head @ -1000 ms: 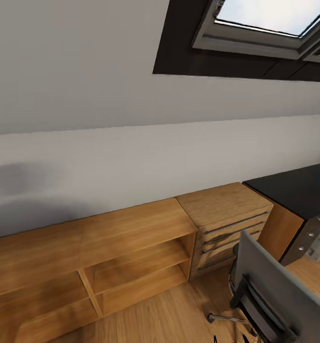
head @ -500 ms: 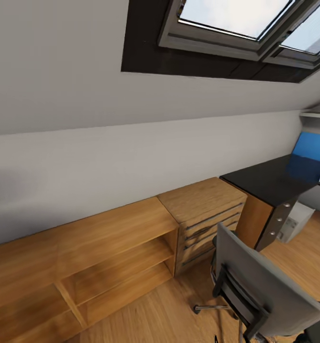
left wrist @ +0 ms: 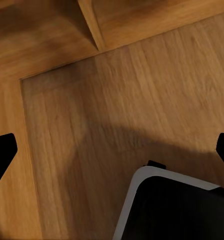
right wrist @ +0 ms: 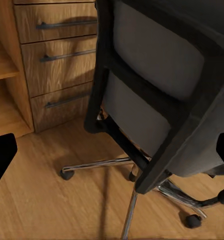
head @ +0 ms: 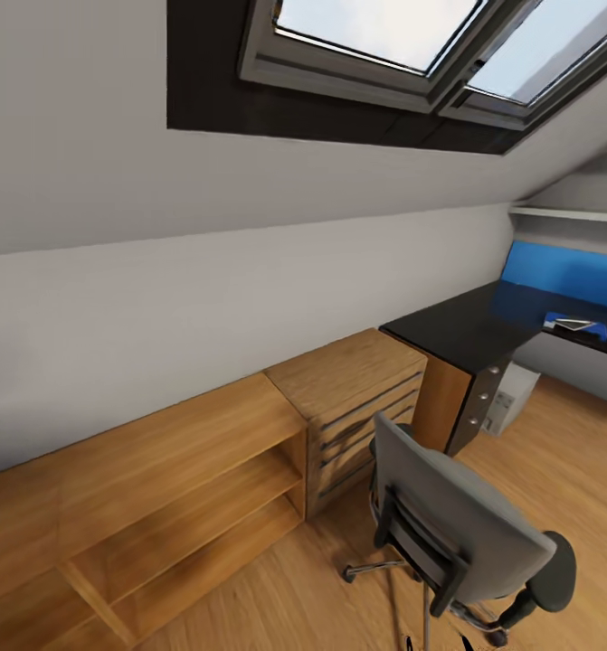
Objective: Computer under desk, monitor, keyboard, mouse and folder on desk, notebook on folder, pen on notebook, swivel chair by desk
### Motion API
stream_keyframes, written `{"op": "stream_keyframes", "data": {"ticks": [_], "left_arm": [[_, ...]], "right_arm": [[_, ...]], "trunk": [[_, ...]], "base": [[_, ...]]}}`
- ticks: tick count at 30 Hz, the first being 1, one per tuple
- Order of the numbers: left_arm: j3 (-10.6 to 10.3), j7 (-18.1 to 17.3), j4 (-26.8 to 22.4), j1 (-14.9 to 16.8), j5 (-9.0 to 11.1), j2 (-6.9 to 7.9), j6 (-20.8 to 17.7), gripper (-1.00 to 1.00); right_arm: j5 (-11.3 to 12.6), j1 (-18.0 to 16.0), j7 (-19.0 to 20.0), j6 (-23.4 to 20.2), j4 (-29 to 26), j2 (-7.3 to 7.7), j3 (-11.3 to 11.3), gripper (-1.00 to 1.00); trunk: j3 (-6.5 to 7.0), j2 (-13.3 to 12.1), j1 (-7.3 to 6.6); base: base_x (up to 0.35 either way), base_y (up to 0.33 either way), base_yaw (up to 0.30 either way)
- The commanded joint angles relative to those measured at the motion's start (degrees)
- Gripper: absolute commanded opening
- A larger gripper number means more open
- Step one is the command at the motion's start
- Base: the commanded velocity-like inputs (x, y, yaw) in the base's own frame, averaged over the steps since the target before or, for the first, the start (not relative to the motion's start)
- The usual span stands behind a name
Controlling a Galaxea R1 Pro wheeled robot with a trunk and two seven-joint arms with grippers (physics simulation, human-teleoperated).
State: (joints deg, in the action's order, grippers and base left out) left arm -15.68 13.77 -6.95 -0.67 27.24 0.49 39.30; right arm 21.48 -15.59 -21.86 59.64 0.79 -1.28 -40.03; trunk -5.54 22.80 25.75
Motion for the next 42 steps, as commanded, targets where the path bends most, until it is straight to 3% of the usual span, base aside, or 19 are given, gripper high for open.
{"op": "stream_keyframes", "data": {"ticks": [1, 29, 42], "left_arm": [[-0.5, 0.4, -0.2, 0.0, 0.3, 0.03, 0.0, 1.00], [-0.4, 0.4, -0.2, 0.0, 0.3, 0.03, 0.2, 1.00], [-0.4, 0.5, -0.2, 0.0, 0.3, 0.03, 0.2, 1.00]], "right_arm": [[0.2, -0.1, -0.3, 0.1, 0.1, -0.04, -0.5, 1.00], [0.1, -0.1, -0.2, 0.1, 0.1, -0.01, -0.7, 1.00], [0.0, -0.1, -0.2, 0.1, 0.1, 0.00, -0.8, 1.00]], "trunk": [[-0.13, 0.1, 0.03], [-0.22, 0.1, 0.03], [-0.22, 0.1, 0.03]], "base": [[0.000, 0.000, -0.273], [0.000, 0.005, -0.290], [0.019, 0.203, -0.297]]}}
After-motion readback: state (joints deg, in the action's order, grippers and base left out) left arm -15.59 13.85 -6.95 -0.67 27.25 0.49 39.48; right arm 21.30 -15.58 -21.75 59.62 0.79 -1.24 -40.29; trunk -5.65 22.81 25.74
